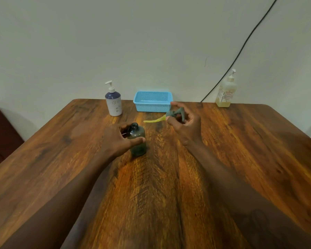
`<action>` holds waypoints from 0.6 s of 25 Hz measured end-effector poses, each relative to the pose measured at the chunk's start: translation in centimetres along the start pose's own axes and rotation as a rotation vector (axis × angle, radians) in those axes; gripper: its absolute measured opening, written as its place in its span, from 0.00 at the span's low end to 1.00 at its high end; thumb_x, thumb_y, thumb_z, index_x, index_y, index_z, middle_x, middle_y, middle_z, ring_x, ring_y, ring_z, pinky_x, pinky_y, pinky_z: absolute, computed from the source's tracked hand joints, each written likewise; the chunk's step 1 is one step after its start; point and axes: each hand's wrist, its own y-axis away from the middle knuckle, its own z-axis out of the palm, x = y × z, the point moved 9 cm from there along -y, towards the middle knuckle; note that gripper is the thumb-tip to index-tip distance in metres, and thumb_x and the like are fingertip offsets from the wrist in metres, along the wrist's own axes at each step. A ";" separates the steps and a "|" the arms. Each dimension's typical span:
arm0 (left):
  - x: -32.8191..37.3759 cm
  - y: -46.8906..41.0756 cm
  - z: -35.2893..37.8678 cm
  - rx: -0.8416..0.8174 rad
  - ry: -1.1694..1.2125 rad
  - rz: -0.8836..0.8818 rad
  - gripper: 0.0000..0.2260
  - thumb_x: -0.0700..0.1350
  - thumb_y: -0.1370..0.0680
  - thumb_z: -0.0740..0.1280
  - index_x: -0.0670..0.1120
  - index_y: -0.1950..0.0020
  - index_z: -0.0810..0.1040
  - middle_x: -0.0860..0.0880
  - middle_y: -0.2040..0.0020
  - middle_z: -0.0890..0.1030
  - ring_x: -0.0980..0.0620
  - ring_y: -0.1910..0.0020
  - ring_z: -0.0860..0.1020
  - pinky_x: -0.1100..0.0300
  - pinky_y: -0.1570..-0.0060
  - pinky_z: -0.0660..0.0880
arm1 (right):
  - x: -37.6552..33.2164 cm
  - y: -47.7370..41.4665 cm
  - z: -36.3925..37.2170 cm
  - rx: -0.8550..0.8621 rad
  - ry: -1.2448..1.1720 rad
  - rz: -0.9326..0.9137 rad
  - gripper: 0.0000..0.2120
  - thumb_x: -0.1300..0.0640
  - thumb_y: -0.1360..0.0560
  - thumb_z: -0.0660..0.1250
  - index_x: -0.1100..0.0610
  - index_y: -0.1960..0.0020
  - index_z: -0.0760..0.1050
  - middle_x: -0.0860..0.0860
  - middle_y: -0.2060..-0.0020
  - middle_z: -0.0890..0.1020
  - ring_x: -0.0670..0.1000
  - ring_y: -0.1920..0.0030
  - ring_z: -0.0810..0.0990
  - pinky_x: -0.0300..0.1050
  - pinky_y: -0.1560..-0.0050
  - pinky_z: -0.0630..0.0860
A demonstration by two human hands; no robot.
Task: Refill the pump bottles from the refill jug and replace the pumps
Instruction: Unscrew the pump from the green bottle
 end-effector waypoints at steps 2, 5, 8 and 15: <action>0.2 0.2 0.3 -0.011 -0.008 0.005 0.29 0.50 0.29 0.80 0.47 0.29 0.77 0.56 0.38 0.79 0.61 0.43 0.76 0.73 0.49 0.69 | 3.1 1.9 0.9 -0.080 0.243 0.087 0.13 0.59 0.27 0.76 0.50 0.44 0.82 0.46 0.49 0.83 0.43 0.51 0.82 0.32 0.57 0.80; 0.3 0.3 0.6 -0.010 -0.008 0.021 0.31 0.52 0.29 0.80 0.48 0.28 0.76 0.57 0.37 0.77 0.58 0.39 0.76 0.71 0.47 0.72 | 6.7 4.4 1.9 -0.159 0.423 0.132 0.10 0.58 0.30 0.77 0.51 0.52 0.81 0.43 0.56 0.82 0.42 0.56 0.81 0.33 0.57 0.80; -0.5 0.4 0.7 -0.024 -0.010 0.018 0.37 0.55 0.31 0.81 0.49 0.25 0.74 0.52 0.32 0.79 0.54 0.36 0.78 0.56 0.38 0.78 | 8.6 5.3 2.6 -0.209 0.548 0.154 0.10 0.54 0.33 0.78 0.50 0.55 0.79 0.44 0.61 0.81 0.43 0.61 0.81 0.39 0.59 0.81; -2.0 0.6 1.4 -0.002 -0.026 -0.031 0.50 0.56 0.35 0.83 0.53 0.18 0.62 0.44 0.26 0.74 0.46 0.33 0.78 0.64 0.47 0.77 | 9.5 4.8 3.3 -0.250 0.654 0.195 0.14 0.45 0.34 0.78 0.51 0.54 0.80 0.44 0.65 0.81 0.45 0.61 0.81 0.52 0.56 0.83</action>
